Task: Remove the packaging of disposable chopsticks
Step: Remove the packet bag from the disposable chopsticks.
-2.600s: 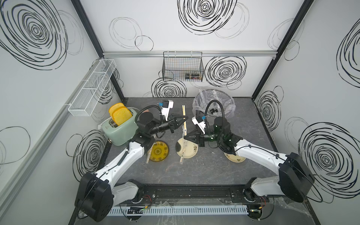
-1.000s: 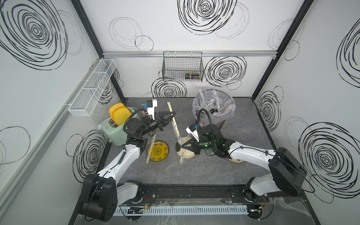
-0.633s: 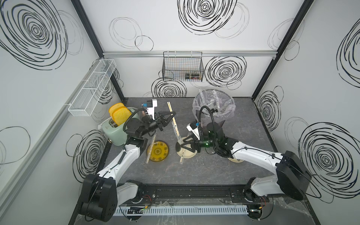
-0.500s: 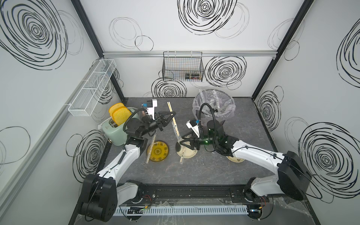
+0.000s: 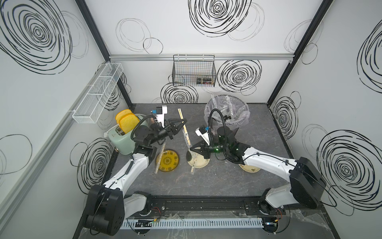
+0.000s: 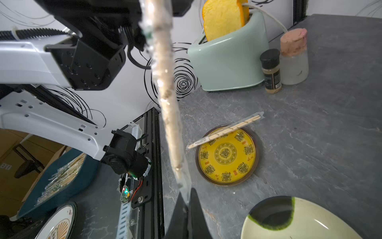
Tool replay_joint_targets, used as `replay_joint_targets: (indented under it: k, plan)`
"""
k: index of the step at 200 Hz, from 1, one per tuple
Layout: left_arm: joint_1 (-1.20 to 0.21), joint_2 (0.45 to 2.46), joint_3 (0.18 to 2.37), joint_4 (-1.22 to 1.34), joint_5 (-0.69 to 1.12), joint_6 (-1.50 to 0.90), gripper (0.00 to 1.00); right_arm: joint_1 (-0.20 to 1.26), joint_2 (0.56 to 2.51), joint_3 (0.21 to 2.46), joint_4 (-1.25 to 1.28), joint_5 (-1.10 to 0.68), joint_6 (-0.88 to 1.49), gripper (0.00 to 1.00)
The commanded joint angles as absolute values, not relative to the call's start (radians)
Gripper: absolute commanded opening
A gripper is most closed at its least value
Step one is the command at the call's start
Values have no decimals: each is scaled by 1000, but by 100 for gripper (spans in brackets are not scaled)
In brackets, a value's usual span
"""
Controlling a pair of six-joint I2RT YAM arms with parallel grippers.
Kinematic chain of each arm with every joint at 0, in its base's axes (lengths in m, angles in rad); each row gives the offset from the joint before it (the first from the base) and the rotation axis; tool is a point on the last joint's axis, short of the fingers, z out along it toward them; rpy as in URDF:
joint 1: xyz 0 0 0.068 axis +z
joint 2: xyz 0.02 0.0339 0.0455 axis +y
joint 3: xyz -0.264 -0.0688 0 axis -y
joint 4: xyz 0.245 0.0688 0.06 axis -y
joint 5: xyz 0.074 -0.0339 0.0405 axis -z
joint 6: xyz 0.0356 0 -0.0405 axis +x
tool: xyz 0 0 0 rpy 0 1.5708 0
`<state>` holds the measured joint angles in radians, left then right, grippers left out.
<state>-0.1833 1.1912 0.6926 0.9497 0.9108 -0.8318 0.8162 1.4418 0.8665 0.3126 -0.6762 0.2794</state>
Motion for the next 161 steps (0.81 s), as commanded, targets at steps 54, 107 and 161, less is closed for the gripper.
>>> replay_joint_targets:
  k: [54,107,161]
  plan:
    - [-187,1185,697,1004,929,-838,0,824,1375,761,328,-682,291,0]
    - [-188,1188,698,1003,931,-838,0,825,1368,802,310,-662,275,48]
    - [-189,1189,698,1005,936,-839,0,825,1403,902,288,-647,253,52]
